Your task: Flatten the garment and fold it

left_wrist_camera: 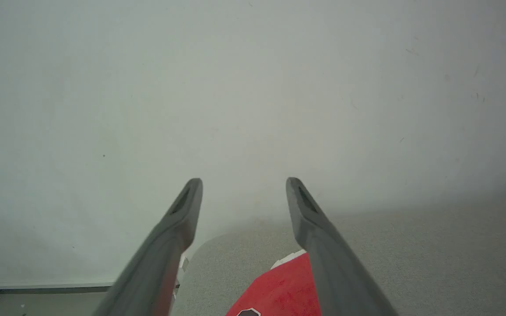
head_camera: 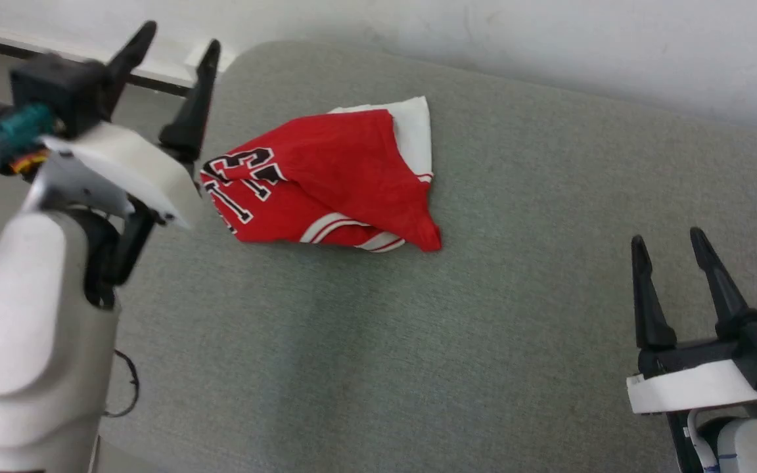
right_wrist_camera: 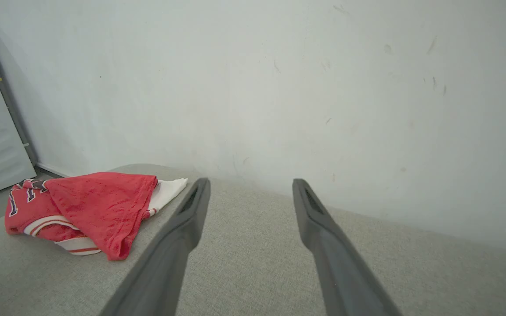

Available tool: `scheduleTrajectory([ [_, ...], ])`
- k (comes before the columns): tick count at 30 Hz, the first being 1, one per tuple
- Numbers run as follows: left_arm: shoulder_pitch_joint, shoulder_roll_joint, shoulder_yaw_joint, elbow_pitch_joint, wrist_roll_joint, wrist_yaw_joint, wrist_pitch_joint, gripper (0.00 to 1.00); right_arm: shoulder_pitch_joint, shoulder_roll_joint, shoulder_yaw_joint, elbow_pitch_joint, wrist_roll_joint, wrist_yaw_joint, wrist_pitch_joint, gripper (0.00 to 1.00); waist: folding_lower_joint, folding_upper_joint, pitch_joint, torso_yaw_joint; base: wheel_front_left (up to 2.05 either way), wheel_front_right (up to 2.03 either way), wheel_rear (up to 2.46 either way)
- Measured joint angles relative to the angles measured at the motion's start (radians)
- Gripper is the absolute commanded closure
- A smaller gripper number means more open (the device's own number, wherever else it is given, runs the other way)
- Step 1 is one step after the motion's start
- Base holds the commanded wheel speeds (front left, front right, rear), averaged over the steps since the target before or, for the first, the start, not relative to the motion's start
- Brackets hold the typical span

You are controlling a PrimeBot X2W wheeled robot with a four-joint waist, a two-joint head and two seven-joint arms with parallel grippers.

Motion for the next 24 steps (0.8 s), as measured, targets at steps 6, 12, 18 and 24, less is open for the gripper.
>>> scheduleTrajectory([
  [6, -0.117, 0.093, -0.134, 0.112, -0.205, 0.0, 0.117, 0.0, -0.029, 0.0, 0.004, -0.048, -0.017, 0.0, 0.013, 0.0, 0.0, 0.0, 0.064, -0.045, 0.0, 0.0, 0.0],
  [12, -0.207, 0.156, -0.222, 0.237, -0.363, -0.002, 0.236, 0.0, -0.043, 0.0, -0.004, -0.108, -0.045, 0.0, 0.048, 0.0, 0.0, 0.0, 0.137, -0.077, 0.0, 0.0, 0.0],
  [18, -0.266, 0.175, -0.282, 0.357, -0.363, -0.003, 0.366, 0.0, -0.066, 0.001, 0.009, -0.154, -0.065, 0.0, 0.071, 0.0, 0.0, 0.0, 0.214, -0.101, 0.0, 0.0, 0.0],
  [24, -0.276, 0.147, -0.28, 0.447, -0.433, 0.072, 0.542, 0.0, -0.087, -0.003, 0.012, -0.196, -0.071, 0.0, 0.081, 0.0, 0.0, 0.0, 0.281, -0.125, 0.0, 0.0, 0.0],
])
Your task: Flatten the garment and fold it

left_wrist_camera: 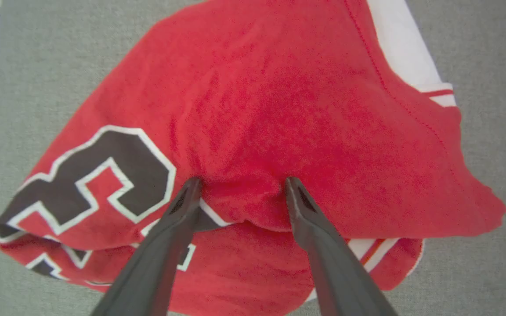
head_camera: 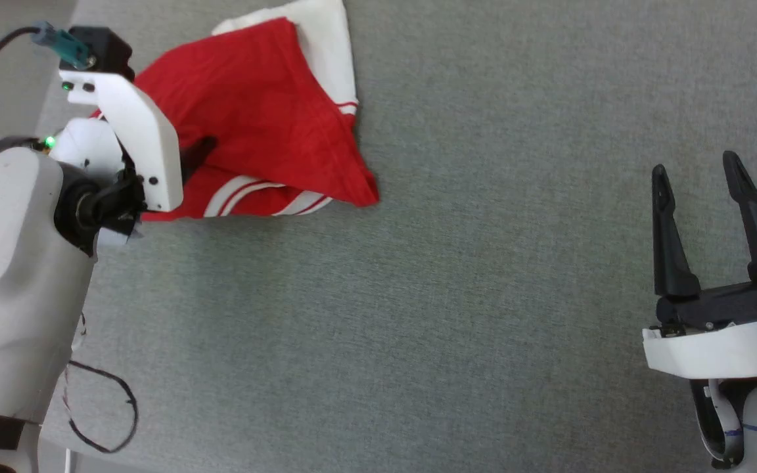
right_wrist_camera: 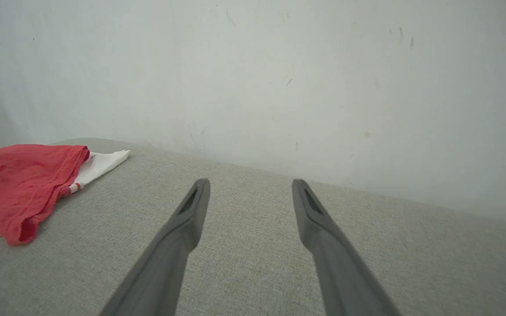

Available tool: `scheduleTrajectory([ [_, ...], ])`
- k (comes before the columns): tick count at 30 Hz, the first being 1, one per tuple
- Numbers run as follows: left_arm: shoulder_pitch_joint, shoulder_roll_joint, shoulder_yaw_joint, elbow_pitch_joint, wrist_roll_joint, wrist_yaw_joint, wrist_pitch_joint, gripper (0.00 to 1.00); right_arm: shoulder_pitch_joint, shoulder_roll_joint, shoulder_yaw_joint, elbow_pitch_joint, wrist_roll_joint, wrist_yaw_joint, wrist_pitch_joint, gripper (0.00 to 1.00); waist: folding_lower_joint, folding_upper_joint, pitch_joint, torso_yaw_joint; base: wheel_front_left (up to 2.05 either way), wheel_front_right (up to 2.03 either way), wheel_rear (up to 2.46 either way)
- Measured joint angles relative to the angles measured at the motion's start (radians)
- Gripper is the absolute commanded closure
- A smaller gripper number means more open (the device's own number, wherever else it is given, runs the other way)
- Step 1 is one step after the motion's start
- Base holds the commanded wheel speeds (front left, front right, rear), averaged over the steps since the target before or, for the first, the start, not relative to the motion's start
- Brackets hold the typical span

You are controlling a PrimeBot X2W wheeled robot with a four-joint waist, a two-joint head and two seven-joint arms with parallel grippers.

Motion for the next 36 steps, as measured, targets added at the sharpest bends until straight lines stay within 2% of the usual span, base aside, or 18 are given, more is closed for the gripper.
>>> scheduleTrajectory([
  [2, -0.001, -0.001, 0.0, 0.011, -0.009, 0.022, 0.044, 0.0, -0.001, -0.003, 0.001, -0.007, 0.0, 0.0, 0.007, 0.0, 0.0, 0.0, 0.019, -0.008, 0.0, 0.0, 0.0],
  [6, -0.008, 0.009, 0.005, 0.017, -0.01, 0.044, 0.055, 0.0, -0.009, -0.003, 0.005, -0.022, 0.0, 0.0, 0.011, 0.0, -0.0001, 0.0, 0.054, -0.025, 0.0, 0.0, 0.0],
  [7, -0.01, 0.011, 0.008, 0.018, -0.01, 0.046, 0.054, 0.33, -0.012, -0.003, 0.004, -0.024, 0.0, 0.0, 0.014, 0.0, -0.0002, 0.0, 0.061, -0.029, 0.0, 0.0, 0.0],
  [8, -0.012, 0.013, 0.011, 0.018, -0.01, 0.045, 0.053, 1.0, -0.015, -0.003, 0.004, -0.026, 0.0, 0.0, 0.016, 0.0, -0.0002, 0.0, 0.069, -0.032, 0.0, 0.0, 0.0],
  [12, -0.029, 0.017, 0.024, 0.024, -0.018, 0.042, 0.033, 1.0, -0.02, -0.004, -0.003, -0.028, 0.0, 0.0, 0.016, 0.0, -0.0002, 0.0, 0.09, -0.043, 0.0, 0.0, 0.0],
  [18, -0.034, 0.019, 0.026, 0.048, -0.02, 0.013, 0.003, 1.0, -0.021, -0.004, 0.002, -0.008, 0.002, 0.0, 0.006, 0.0, -0.0001, 0.0, 0.07, -0.047, 0.0, 0.0, 0.0],
  [24, -0.034, 0.015, 0.049, 0.042, -0.061, -0.009, -0.042, 1.0, -0.024, -0.001, -0.001, 0.038, 0.018, 0.0, -0.02, 0.0, -0.0001, 0.0, 0.014, -0.047, 0.0, 0.0, 0.0],
  [36, -0.064, 0.011, 0.068, -0.07, -0.103, -0.028, -0.047, 1.0, 0.003, 0.002, -0.034, 0.119, 0.091, 0.0, -0.066, 0.0, -0.0003, 0.0, -0.142, -0.062, 0.0, 0.0, 0.0],
])
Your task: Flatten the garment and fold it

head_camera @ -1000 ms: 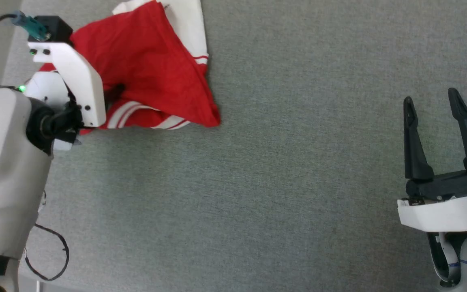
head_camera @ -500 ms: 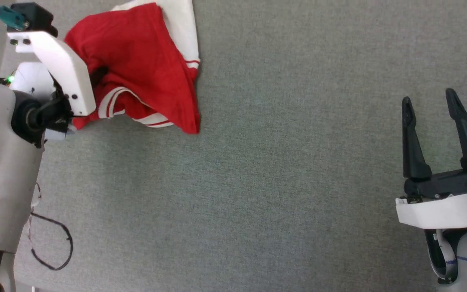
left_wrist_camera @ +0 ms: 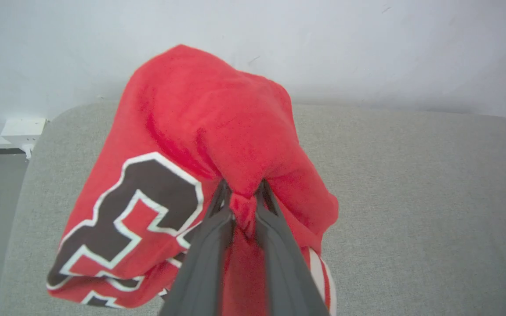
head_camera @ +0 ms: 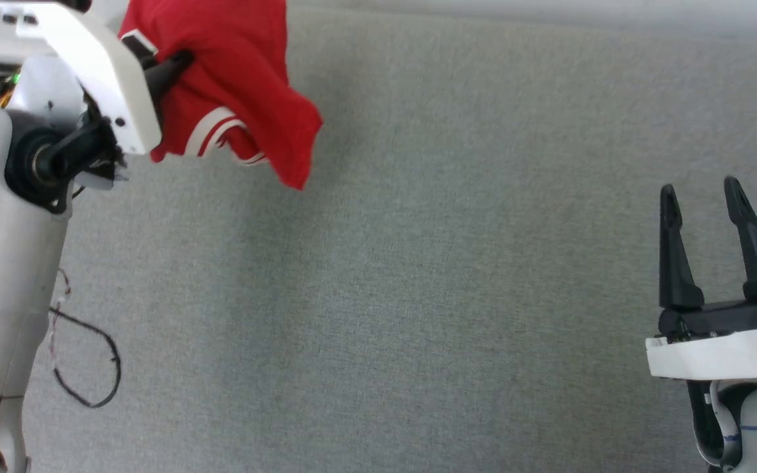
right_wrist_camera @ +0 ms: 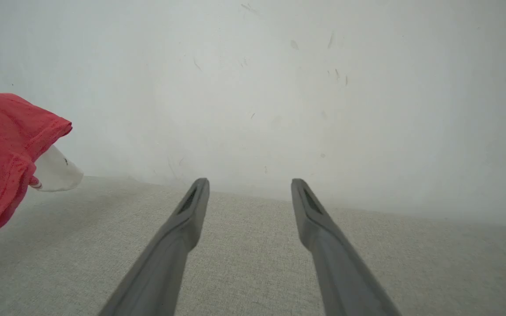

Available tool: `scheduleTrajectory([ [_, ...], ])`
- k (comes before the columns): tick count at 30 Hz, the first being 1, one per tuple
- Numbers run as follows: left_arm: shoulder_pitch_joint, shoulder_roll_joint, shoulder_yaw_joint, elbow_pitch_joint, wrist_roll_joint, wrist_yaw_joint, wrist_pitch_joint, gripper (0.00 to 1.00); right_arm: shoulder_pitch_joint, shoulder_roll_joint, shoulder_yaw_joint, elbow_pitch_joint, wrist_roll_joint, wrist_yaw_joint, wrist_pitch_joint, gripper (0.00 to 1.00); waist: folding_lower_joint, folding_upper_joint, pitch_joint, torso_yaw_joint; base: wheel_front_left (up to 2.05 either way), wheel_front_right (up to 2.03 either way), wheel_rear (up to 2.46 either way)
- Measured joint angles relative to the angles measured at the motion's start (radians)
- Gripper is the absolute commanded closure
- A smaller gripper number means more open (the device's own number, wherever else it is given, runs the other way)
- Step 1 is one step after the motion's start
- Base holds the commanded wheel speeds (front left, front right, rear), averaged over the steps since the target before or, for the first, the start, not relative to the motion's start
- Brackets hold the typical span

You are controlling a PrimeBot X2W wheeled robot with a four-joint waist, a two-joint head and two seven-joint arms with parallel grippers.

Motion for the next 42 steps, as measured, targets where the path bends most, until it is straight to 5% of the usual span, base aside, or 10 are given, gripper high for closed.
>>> scheduleTrajectory([
  [12, -0.009, -0.043, -0.069, -0.173, -0.031, -0.008, 0.101, 1.0, 0.049, 0.0, -0.044, 0.056, 0.061, 0.0, -0.016, 0.0, -0.0002, 0.0, -0.155, -0.058, 0.0, 0.0, 0.0],
  [25, 0.02, -0.14, -0.195, -0.318, -0.096, -0.034, 0.155, 1.0, 0.089, 0.0, -0.047, 0.054, 0.079, 0.0, -0.016, 0.0, 0.0, 0.0, -0.251, -0.215, 0.0, 0.0, 0.0],
  [34, 0.059, -0.223, -0.276, -0.277, -0.088, -0.043, 0.044, 1.0, 0.089, 0.0, -0.061, 0.04, 0.083, 0.0, -0.016, 0.0, 0.0001, 0.0, -0.252, -0.321, 0.0, 0.0, 0.0],
  [42, 0.123, -0.279, -0.381, -0.098, 0.021, -0.044, -0.194, 1.0, 0.076, 0.0, -0.065, 0.026, 0.093, 0.0, -0.016, 0.0, 0.0003, 0.0, -0.19, -0.355, 0.0, 0.0, 0.0],
])
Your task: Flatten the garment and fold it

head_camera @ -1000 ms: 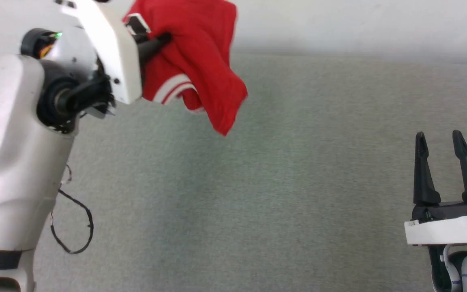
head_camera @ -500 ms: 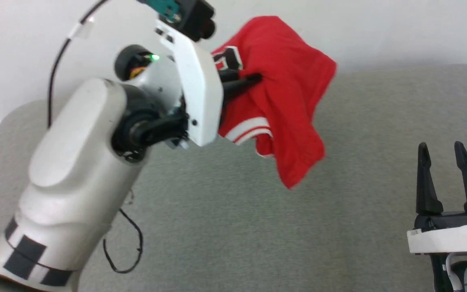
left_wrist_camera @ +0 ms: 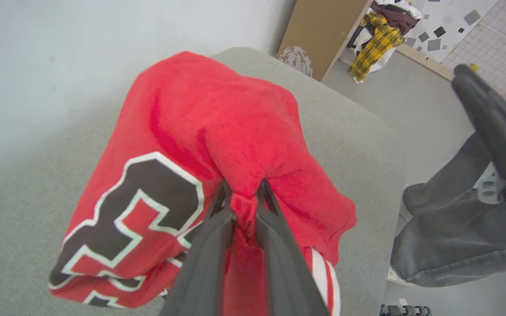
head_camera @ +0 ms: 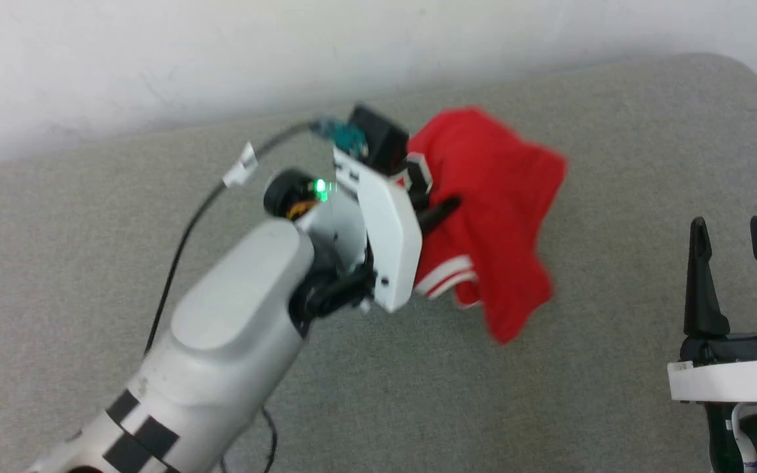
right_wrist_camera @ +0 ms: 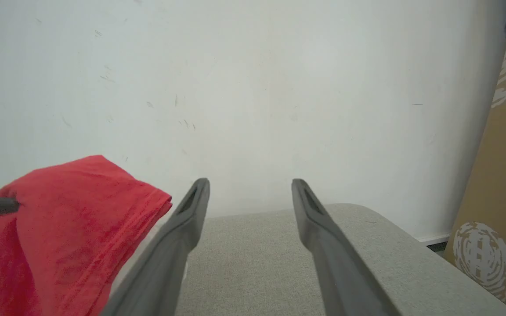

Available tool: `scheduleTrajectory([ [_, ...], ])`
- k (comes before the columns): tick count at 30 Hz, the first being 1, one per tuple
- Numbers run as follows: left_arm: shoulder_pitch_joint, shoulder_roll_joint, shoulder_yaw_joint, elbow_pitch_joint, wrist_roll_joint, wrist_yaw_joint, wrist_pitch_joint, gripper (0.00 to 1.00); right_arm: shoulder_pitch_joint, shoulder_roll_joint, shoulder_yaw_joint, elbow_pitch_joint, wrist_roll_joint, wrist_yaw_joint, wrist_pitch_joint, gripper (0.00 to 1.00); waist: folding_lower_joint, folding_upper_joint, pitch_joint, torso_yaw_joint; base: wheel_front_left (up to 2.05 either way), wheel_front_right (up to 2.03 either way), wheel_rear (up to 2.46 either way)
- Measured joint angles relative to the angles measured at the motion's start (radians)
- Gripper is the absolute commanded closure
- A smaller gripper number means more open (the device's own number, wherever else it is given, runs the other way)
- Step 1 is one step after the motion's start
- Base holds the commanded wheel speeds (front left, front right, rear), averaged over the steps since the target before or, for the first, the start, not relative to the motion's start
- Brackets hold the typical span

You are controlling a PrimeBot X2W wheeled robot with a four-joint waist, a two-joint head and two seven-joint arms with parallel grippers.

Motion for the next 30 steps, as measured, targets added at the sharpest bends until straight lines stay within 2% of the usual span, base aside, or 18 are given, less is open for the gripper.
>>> scheduleTrajectory([
  [7, 0.051, -0.03, -0.1, 0.226, 0.067, 0.0, -0.077, 1.0, -0.019, 0.0, -0.001, -0.007, 0.002, 0.0, 0.0, 0.0, 0.0, 0.0, 0.047, -0.013, 0.0, 0.0, 0.0],
  [14, 0.049, -0.071, -0.135, 0.383, 0.118, 0.015, -0.128, 1.0, -0.034, 0.0, 0.003, -0.005, 0.002, 0.0, 0.0, 0.0, 0.0, 0.0, 0.076, -0.006, 0.0, 0.0, 0.0],
  [15, 0.047, -0.08, -0.134, 0.395, 0.118, 0.02, -0.139, 0.64, -0.037, 0.0, 0.003, -0.005, 0.003, 0.0, 0.0, 0.0, 0.0, 0.0, 0.078, -0.003, 0.0, 0.0, 0.0],
  [16, 0.045, -0.089, -0.132, 0.408, 0.117, 0.02, -0.15, 0.0, -0.038, 0.0, 0.002, -0.005, 0.002, 0.0, 0.0, 0.0, 0.0, 0.0, 0.08, 0.001, 0.0, 0.0, 0.0],
  [20, 0.029, -0.113, -0.129, 0.428, 0.108, 0.019, -0.185, 0.0, -0.038, 0.0, -0.005, -0.003, 0.002, 0.0, 0.0, 0.0, 0.0, 0.0, 0.081, 0.024, 0.0, 0.0, 0.0],
  [25, 0.013, -0.111, -0.108, 0.401, 0.073, 0.01, -0.235, 0.0, -0.038, 0.0, -0.004, 0.0, 0.002, 0.0, 0.0, 0.0, 0.0, 0.0, 0.065, 0.054, 0.0, 0.0, 0.0],
  [28, 0.013, -0.091, -0.069, 0.335, 0.038, 0.009, -0.287, 0.0, -0.036, 0.0, -0.002, 0.002, 0.002, 0.0, 0.0, 0.0, -0.0002, 0.0, 0.045, 0.067, 0.0, 0.0, 0.0],
  [30, 0.014, -0.057, -0.033, 0.273, 0.028, 0.006, -0.347, 0.0, -0.033, 0.0, -0.002, 0.004, 0.002, 0.0, 0.0, 0.0, -0.0002, 0.0, 0.032, 0.073, 0.0, 0.0, 0.0],
])
